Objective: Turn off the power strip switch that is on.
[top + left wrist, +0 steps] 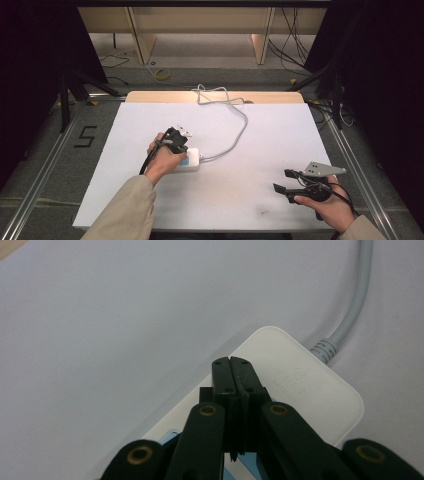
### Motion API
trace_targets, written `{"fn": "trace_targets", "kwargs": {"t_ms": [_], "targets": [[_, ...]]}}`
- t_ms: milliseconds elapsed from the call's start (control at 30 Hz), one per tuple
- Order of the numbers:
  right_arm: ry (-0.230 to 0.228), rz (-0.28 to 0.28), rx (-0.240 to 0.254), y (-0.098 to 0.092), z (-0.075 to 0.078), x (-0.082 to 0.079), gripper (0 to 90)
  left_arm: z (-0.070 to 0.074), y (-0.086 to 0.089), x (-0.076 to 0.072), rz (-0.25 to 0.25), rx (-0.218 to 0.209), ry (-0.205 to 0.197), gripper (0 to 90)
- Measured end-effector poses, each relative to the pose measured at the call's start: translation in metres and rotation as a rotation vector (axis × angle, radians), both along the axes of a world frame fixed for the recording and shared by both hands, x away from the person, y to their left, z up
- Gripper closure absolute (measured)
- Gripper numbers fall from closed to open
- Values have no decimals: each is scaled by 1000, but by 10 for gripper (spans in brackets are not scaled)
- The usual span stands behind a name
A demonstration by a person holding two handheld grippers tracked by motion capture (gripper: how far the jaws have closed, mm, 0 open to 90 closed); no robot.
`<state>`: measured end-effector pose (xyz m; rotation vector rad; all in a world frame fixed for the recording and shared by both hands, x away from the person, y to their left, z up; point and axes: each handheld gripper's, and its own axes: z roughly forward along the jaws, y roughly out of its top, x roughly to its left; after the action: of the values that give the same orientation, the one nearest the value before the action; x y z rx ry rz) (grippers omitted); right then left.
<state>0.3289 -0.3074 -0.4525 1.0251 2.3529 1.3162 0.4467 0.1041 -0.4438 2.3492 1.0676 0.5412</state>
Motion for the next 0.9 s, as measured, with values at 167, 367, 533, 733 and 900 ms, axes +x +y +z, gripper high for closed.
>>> {"fn": "trace_targets", "kwargs": {"t_ms": [167,367,533,733,900], "targets": [[0,0,-1,0,0,0,292,-1,-2,2,3,-2,2,898],[-2,1,-1,0,0,0,292,-2,-3,3,3,9,4,898],[-1,1,-1,0,0,0,291,-4,-3,5,7,19,6,898],[-2,0,-1,0,0,0,292,-4,-3,5,6,32,10,898],[-1,0,-2,0,0,0,292,-4,-4,6,2,41,10,898]]}}
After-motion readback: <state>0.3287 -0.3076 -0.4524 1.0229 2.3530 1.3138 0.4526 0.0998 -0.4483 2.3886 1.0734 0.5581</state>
